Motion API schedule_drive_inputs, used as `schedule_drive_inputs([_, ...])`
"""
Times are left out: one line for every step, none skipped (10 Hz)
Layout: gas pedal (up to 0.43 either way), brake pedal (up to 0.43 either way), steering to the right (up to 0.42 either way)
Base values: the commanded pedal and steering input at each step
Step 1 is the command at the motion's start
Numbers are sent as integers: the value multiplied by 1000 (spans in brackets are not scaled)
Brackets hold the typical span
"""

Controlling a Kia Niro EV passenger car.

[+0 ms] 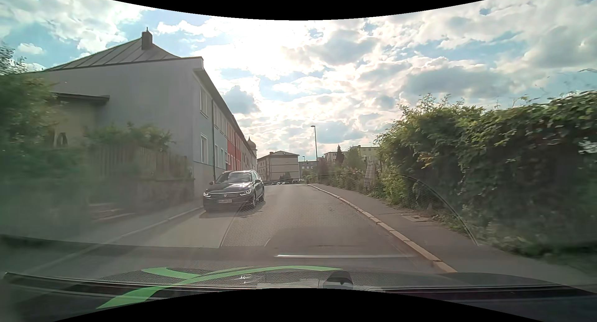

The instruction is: Follow the waypoints while adhering to traffic rules and regulations

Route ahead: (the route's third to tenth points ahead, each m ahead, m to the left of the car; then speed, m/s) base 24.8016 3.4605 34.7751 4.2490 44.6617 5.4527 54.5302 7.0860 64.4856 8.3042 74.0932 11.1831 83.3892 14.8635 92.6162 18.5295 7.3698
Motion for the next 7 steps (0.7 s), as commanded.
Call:
schedule_drive_inputs([157, 0, -19])
schedule_drive_inputs([150, 0, -23])
schedule_drive_inputs([150, 0, -27])
schedule_drive_inputs([150, 0, -26])
schedule_drive_inputs([150, 0, -27])
schedule_drive_inputs([150, 0, -27])
schedule_drive_inputs([150, 0, -27])
